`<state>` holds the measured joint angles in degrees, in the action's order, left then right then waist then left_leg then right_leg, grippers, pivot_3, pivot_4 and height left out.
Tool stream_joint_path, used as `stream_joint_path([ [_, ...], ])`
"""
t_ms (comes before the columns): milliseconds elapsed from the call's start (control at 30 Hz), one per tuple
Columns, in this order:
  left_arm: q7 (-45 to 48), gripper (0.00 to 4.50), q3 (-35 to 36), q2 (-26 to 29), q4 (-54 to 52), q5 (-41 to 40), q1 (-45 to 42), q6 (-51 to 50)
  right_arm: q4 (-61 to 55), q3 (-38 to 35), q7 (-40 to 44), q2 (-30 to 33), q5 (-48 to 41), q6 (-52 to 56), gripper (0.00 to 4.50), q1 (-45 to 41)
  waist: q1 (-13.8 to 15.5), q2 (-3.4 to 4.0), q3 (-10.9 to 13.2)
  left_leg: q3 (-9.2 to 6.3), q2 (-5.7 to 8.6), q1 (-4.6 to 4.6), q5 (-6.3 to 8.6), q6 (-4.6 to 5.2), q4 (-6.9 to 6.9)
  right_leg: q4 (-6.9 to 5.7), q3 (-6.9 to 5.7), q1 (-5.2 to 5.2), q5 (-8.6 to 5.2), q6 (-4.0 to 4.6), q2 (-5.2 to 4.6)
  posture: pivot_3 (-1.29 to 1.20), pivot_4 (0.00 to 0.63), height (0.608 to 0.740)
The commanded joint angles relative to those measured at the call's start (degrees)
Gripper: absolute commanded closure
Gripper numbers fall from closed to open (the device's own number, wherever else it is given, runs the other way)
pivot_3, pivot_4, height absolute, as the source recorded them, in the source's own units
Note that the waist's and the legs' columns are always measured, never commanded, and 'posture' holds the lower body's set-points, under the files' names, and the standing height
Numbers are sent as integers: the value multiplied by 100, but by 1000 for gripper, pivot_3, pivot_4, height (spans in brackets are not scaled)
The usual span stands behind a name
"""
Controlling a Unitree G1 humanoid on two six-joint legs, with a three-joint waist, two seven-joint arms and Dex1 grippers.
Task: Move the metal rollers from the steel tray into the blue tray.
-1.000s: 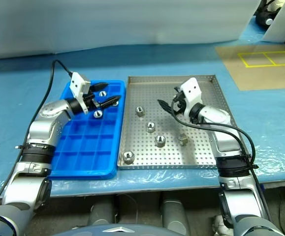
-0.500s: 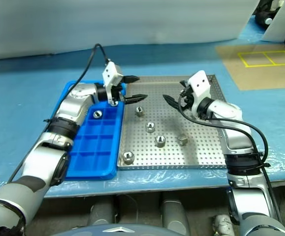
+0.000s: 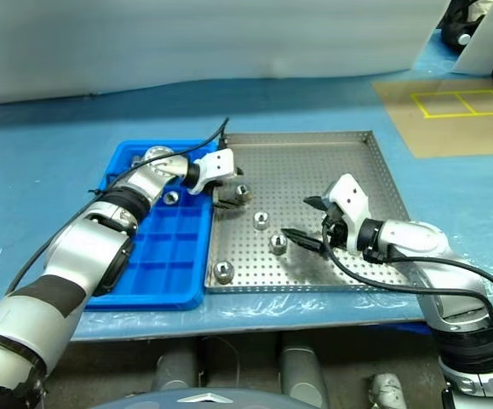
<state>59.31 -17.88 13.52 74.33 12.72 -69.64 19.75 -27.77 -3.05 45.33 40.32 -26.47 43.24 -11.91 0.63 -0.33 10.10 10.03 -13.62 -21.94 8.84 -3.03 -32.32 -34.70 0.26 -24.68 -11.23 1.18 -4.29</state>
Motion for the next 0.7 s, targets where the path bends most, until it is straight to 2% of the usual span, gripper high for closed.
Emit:
stream_joint_path([
  [33,-302,35,13,-115,95,190,-175,16,-370,-136,-249,-34,-103,83,0,82,-12,0,0,0,0,0,0,0,0,0,0,0,0,0,0,-519,150,740],
  [700,-935,35,-122,-141,310,953,-71,-660,-623,-102,-905,-7,-55,93,0,238,-303,-2,-1,-2,6,-8,4,5,-1,12,-3,-1,-17,-31,4,-569,150,740],
])
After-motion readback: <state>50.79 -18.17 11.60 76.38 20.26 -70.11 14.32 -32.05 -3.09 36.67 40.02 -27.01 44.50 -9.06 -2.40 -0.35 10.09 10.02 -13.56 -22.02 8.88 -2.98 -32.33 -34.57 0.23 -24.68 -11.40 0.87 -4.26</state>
